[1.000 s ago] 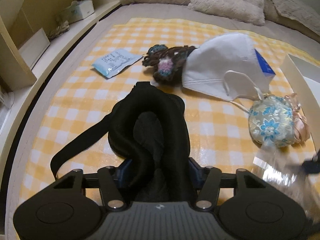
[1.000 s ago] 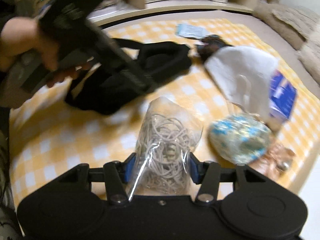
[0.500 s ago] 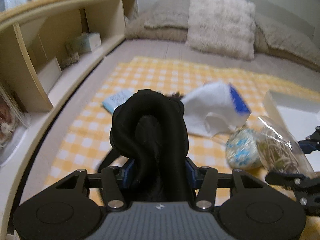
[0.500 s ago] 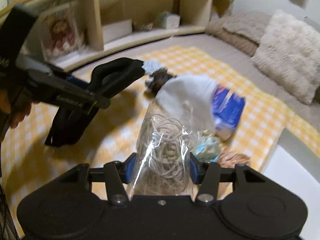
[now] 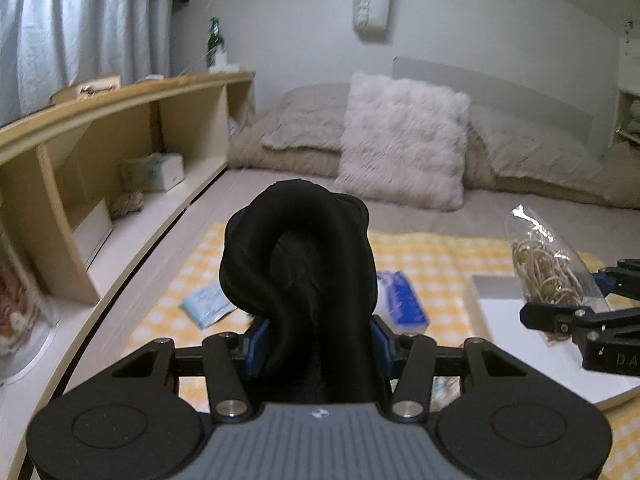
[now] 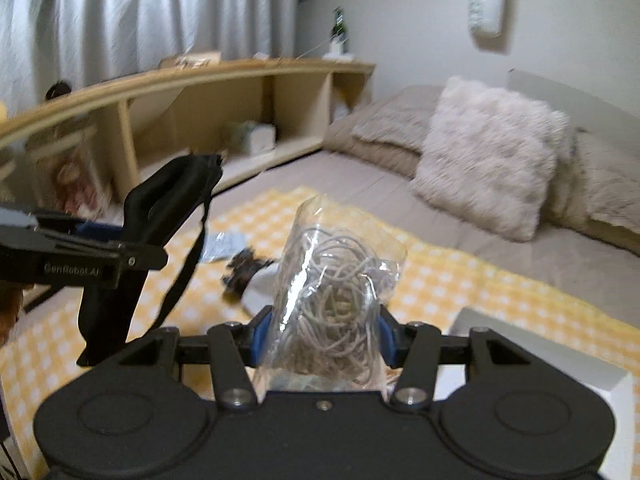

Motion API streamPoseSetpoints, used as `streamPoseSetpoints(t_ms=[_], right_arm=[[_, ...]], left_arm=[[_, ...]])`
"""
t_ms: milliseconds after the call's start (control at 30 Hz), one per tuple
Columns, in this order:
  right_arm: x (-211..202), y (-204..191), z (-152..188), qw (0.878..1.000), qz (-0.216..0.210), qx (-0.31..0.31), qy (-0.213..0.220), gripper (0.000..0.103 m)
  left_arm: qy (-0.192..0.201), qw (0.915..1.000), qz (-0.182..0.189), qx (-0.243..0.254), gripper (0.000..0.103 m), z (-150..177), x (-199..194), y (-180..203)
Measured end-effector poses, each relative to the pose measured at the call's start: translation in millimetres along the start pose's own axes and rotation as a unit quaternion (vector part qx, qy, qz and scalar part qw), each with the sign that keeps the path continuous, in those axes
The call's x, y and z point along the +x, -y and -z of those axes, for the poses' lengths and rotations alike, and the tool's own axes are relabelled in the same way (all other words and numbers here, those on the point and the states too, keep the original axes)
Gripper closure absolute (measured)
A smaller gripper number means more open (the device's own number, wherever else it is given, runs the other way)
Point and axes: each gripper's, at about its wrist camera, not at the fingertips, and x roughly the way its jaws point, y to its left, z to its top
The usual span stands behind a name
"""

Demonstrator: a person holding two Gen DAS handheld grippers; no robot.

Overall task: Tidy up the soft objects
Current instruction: 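Lift the cable bag with the right gripper while the left gripper lifts the eye mask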

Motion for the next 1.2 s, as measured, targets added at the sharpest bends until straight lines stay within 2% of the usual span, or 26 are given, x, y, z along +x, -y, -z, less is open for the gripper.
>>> streamPoseSetpoints(t_ms=[200,467,667,833,1000,1133,1200], right_arm=[[-33,33,-2,0.997,0.054,0.048,0.035,0.05],[-71,82,5,0.986,0.116,0.111,0.046,0.05],[-92,109,16,0.977,0.148,0.143,0.053,0.05],[-98,127,26,0.974,0.166,0.148,0.046,0.05],[-96,151,35,0.97,0.179,0.162,0.032,0.05],[-95,174,41,0.964,0.191,0.18,0.024,0.05],[-94,184,44,0.962,0.195,0.192,0.019,0.05]], left_arm=[[0.02,0.9993,0.03,0.01,0.051,-13,-2,32],[0.046,0.9948,0.089,0.018,0.051,-31,3,82],[0.074,0.9862,0.148,0.006,0.05,-42,13,121],[0.084,0.9751,0.205,-0.008,0.05,-44,30,156],[0.072,0.9602,0.268,-0.032,0.049,-38,58,189],[0.035,0.9499,0.308,-0.04,0.047,-29,87,214],[0.005,0.945,0.324,-0.046,0.046,-26,106,227]])
